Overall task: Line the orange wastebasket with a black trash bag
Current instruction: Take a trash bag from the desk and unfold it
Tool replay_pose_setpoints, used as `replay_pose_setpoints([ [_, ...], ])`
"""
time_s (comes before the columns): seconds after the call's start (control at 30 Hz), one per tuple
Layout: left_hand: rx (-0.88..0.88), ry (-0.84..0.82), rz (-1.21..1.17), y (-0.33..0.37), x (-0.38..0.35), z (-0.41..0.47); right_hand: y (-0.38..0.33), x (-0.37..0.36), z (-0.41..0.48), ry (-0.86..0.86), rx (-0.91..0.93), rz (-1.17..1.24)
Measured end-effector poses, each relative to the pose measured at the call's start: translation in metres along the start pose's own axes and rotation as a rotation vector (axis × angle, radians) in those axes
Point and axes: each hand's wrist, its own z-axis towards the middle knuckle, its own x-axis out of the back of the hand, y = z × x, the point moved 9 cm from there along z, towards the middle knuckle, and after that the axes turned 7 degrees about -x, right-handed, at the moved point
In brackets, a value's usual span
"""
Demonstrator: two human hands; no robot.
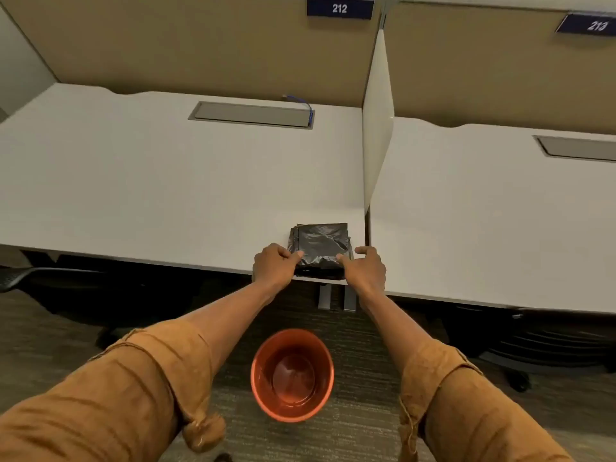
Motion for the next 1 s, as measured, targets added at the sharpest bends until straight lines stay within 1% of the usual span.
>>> replay_pose_setpoints([
  [0.07,0.036,-0.001,-0.039,-0.001,-0.007,0.004,-0.001,-0.001,0.005,0.019,0.003,0.001],
  [0.17,0.073,-0.025,-0.055,-0.001,-0.017,0.006,0.003,-0.011,0.012,-0.015,-0.018,0.004],
  [0.27,0.116,0.001,-0.117,-0.006,-0.017,0.007,0.004,-0.016,0.019,-0.013,-0.01,0.02],
  [0.37,0.125,0.031,-0.234,-0.007,-0.013,0.006,0.003,-0.017,0.019,-0.011,-0.005,0.12],
  [0.43,0.106,0.052,-0.254,-0.003,-0.007,0.003,0.001,-0.017,0.013,-0.029,0.02,0.194],
  [0.5,0.087,0.082,-0.274,0.001,0.002,-0.002,-0.004,-0.014,0.004,-0.049,0.067,0.254],
  [0.6,0.106,0.099,-0.371,0.005,0.015,-0.013,-0.015,-0.007,-0.02,-0.101,0.135,0.417],
  [0.67,0.149,0.082,-0.472,0.003,0.021,-0.025,-0.022,-0.002,-0.04,-0.135,0.159,0.486],
  [0.77,0.226,0.048,-0.69,-0.004,0.032,-0.047,-0.026,0.001,-0.074,-0.197,0.162,0.523],
  [0.83,0.27,-0.027,-0.812,-0.009,0.04,-0.066,-0.025,0.002,-0.098,-0.236,0.149,0.547],
  [1.0,0.368,-0.219,-0.998,-0.022,0.055,-0.111,-0.018,0.004,-0.163,-0.264,0.164,0.564],
])
